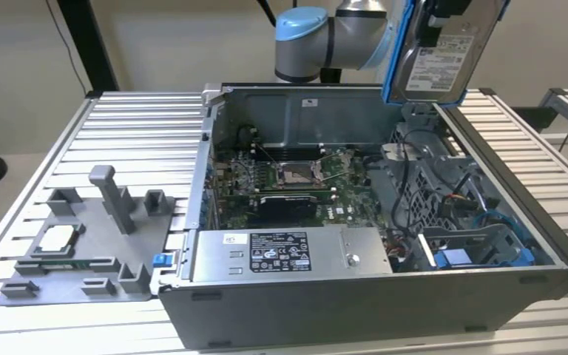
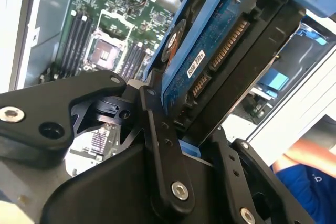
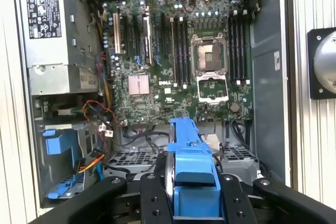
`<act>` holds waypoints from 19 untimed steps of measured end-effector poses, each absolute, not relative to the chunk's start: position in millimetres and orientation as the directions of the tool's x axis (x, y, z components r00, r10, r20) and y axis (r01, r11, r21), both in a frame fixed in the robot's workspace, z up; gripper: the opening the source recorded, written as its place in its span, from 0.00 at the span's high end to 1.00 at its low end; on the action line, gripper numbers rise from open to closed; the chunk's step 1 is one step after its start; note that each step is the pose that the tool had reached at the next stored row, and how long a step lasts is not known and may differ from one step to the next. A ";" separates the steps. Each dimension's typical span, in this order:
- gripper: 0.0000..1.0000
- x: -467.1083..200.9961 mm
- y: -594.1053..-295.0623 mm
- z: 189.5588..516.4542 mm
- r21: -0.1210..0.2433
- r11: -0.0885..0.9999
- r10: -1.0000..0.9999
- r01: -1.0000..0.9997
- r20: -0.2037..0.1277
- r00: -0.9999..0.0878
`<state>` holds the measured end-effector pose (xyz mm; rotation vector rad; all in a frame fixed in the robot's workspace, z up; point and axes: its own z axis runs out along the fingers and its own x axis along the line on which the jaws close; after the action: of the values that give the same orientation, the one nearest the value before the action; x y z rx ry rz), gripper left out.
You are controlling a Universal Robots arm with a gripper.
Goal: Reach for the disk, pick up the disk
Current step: 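Pick up the disk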
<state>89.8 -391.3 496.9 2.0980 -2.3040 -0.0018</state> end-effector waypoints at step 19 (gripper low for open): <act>1.00 93.4 -435.7 497.0 0.024 0.093 -0.995 -0.995 0.019 -0.093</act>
<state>93.4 -435.7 497.0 2.0949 -2.3003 -0.0085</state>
